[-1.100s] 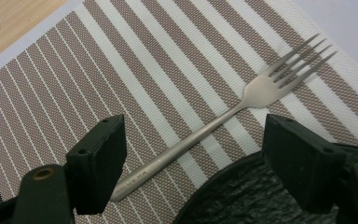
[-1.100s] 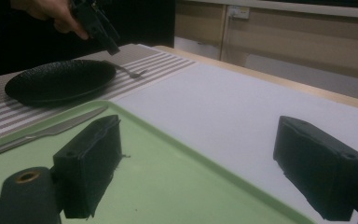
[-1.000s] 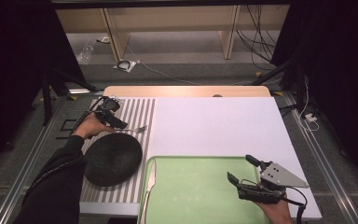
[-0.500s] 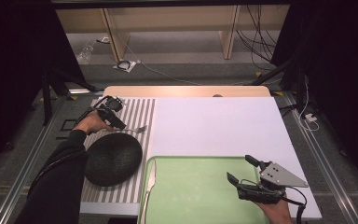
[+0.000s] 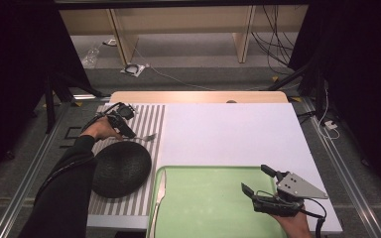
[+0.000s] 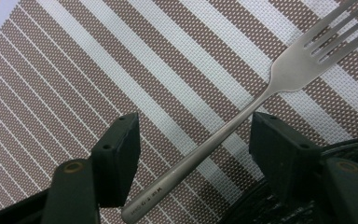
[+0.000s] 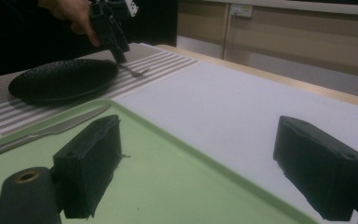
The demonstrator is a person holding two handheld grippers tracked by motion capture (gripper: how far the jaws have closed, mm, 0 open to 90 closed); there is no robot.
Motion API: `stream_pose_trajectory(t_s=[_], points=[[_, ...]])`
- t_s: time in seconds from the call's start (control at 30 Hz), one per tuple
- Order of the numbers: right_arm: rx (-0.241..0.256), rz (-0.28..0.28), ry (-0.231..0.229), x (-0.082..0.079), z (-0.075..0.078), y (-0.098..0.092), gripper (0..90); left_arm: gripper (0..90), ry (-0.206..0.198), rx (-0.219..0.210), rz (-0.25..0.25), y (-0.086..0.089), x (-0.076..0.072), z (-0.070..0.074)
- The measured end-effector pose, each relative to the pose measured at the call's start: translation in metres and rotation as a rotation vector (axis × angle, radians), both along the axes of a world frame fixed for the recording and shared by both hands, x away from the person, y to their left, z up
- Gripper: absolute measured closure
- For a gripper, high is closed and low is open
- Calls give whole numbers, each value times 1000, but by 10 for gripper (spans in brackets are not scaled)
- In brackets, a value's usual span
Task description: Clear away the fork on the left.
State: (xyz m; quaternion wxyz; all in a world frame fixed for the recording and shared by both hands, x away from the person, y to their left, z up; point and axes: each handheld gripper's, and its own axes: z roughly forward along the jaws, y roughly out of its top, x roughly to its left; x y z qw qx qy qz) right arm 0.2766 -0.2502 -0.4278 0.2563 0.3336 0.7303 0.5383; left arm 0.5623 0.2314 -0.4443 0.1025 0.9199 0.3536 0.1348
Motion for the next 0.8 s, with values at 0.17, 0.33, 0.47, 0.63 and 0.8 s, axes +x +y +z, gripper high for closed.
stream_pose_trajectory(t_s=[0.17,0.33,0.47,0.63,0.8], points=[[-3,0,1,-1,0,0,160,395,18,14,-33,-3,1,-3],[-3,3,3,0,0,0,160,445,28,37,-55,-5,3,-8],[-2,3,3,0,0,0,160,470,41,54,-79,-7,3,-10],[-3,4,1,0,1,-1,160,516,60,64,-105,-9,1,-13],[-8,4,4,0,1,0,160,573,70,77,-105,-7,1,-15]])
